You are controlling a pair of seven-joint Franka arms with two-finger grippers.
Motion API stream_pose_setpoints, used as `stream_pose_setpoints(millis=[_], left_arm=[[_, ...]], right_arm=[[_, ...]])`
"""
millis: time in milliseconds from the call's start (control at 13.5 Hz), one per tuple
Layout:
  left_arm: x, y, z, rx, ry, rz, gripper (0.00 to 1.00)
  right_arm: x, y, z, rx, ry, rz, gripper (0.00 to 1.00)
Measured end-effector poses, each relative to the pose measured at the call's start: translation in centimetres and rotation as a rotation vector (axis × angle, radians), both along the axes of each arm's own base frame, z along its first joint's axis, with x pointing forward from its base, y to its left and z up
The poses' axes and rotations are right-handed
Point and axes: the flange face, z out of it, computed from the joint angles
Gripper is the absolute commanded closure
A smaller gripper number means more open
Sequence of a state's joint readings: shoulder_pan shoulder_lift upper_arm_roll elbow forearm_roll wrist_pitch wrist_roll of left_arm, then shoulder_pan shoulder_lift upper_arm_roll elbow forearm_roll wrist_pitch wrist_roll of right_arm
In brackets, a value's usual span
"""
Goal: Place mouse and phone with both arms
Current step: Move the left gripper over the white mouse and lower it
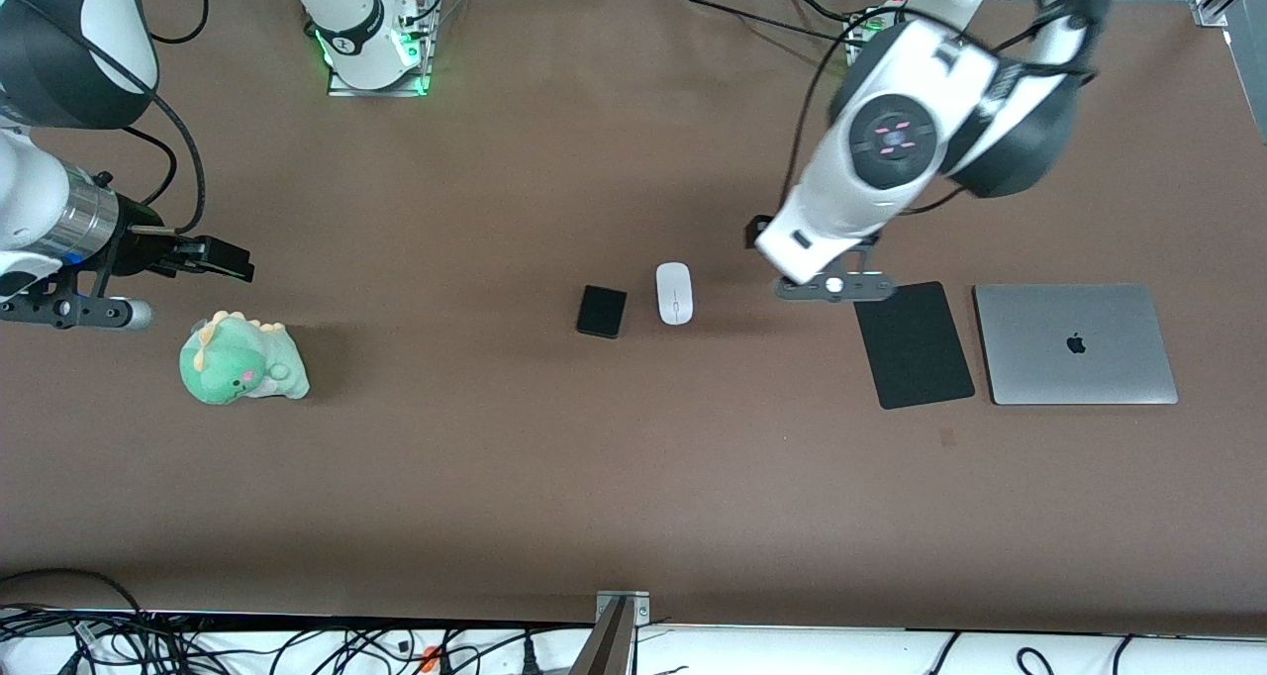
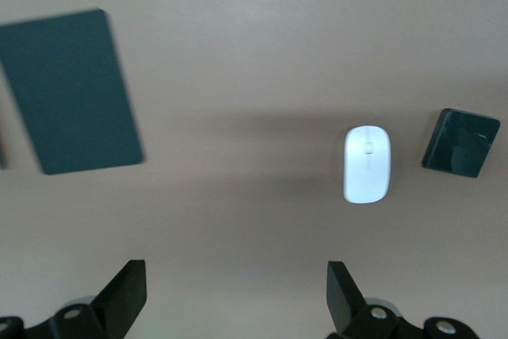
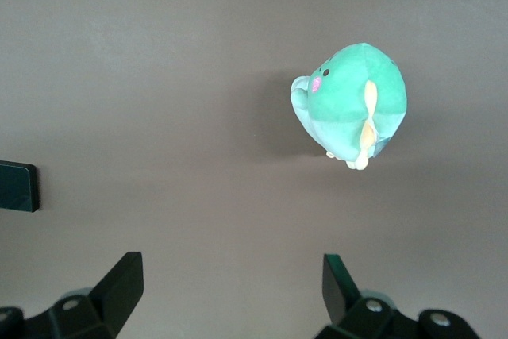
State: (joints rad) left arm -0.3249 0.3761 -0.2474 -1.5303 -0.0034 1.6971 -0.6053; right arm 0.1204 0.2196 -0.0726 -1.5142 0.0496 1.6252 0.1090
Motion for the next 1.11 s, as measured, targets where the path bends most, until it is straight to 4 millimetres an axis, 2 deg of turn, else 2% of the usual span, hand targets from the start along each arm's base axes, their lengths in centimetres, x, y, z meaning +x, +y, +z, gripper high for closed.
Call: stream_pose_setpoints(millis=[222,369,517,887,1108], left_arm=[[-1.7,-5.0,-6.3,0.002,-0.008,0.049,0.00],[-3.0,-7.1,-10.5,-0.005,-0.017,0.072,0.00],[-4.0,-8.3,-13.9,-0.003,-0.008,0.080,0.00],[-5.9,-11.4,-20.2,-0.011,-0.010,0.132,0.00],[-6.3,-11.9,-22.8,0.006,-0.029,0.121,0.00]], right_arm=[[0.0,-0.1,0.0,-0.002,0.002,0.001,0.00],[0.0,-0.1,-0.1,-0.003,0.004,0.001,0.00],[-0.3,-0.1,-0.3,-0.005,0.027,0.001,0.00],[-0.5,-0.1,-0.4,-0.007,0.043,0.002,0.00],[-0.5,-0.1,-0.4,-0.007,0.044,0.002,0.00]])
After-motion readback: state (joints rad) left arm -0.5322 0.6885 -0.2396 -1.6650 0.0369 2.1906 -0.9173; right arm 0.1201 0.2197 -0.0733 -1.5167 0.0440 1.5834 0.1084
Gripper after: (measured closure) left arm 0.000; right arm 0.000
